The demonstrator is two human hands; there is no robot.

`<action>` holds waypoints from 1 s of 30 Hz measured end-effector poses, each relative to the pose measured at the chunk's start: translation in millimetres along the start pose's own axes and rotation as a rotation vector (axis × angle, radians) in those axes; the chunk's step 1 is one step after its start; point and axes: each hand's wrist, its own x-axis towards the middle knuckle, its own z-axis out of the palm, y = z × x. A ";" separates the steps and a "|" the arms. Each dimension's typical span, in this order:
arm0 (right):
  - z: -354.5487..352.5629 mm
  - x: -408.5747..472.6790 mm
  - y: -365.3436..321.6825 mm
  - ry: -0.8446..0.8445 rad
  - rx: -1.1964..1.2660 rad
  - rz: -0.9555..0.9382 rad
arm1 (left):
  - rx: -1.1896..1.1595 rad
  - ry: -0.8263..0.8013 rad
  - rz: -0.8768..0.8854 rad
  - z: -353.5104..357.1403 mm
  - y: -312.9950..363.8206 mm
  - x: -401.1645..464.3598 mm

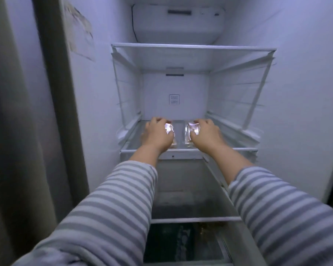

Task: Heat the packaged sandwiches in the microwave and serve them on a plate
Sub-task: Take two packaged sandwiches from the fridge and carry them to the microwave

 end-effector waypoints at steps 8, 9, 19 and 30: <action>37.6 46.1 14.9 -0.041 0.137 0.140 | -0.042 -0.089 -0.179 35.6 -13.0 33.2; 39.5 47.4 14.7 -0.050 0.143 0.152 | -0.045 -0.109 -0.202 37.9 -14.9 34.1; 49.5 48.8 7.5 -0.029 0.080 0.242 | -0.033 -0.132 -0.274 34.3 -26.3 38.7; 1.3 -14.7 -18.3 0.040 0.159 0.295 | -0.106 -0.036 -0.232 -24.0 -5.2 -19.0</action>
